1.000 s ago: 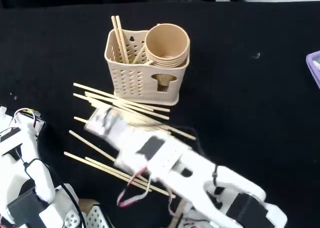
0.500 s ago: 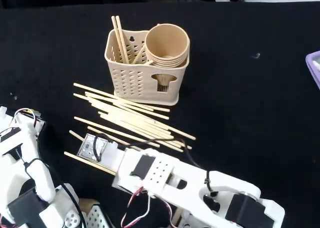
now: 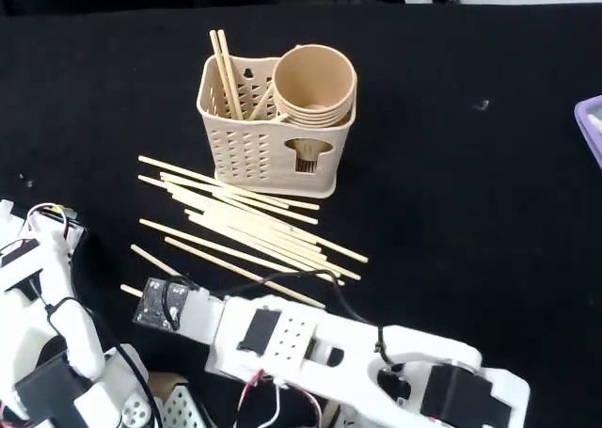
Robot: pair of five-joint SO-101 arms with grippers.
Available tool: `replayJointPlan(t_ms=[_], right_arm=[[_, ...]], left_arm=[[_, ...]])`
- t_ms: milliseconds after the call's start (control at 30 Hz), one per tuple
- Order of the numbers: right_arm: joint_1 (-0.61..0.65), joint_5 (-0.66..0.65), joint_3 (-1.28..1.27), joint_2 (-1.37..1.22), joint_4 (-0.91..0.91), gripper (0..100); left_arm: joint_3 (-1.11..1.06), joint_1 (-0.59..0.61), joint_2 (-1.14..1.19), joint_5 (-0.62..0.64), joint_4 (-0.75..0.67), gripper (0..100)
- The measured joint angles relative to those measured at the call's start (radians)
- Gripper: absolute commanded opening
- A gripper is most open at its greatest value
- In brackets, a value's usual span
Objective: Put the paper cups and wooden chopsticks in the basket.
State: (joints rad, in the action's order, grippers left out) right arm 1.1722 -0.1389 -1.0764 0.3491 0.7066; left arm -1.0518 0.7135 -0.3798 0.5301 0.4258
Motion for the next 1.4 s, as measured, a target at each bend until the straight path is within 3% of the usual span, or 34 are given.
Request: replayJointPlan(t_ms=[267,433,733,933,1133,1400], right_arm=[[-0.011,0.046,0.180,-0.209,0.084,20.1],[-0.018,0.048,0.270,-0.288,0.150,0.8],[-0.117,0.002,0.276,-0.298,0.180,1.0],[-0.250,-0.068,0.255,-0.114,0.285,1.0],[-0.287,-0.075,0.252,0.068,0.330,1.1],[-0.284,-0.074,0.087,-0.037,0.123,1.1]], left_arm=[[0.000,0.000,0.000,0.000,0.000,22],[0.000,0.000,0.000,0.000,0.000,22],[0.000,0.000,0.000,-0.002,0.000,22],[0.000,0.000,0.000,-0.002,0.000,22],[0.000,0.000,0.000,-0.002,0.000,22],[0.000,0.000,0.000,-0.002,0.000,22]])
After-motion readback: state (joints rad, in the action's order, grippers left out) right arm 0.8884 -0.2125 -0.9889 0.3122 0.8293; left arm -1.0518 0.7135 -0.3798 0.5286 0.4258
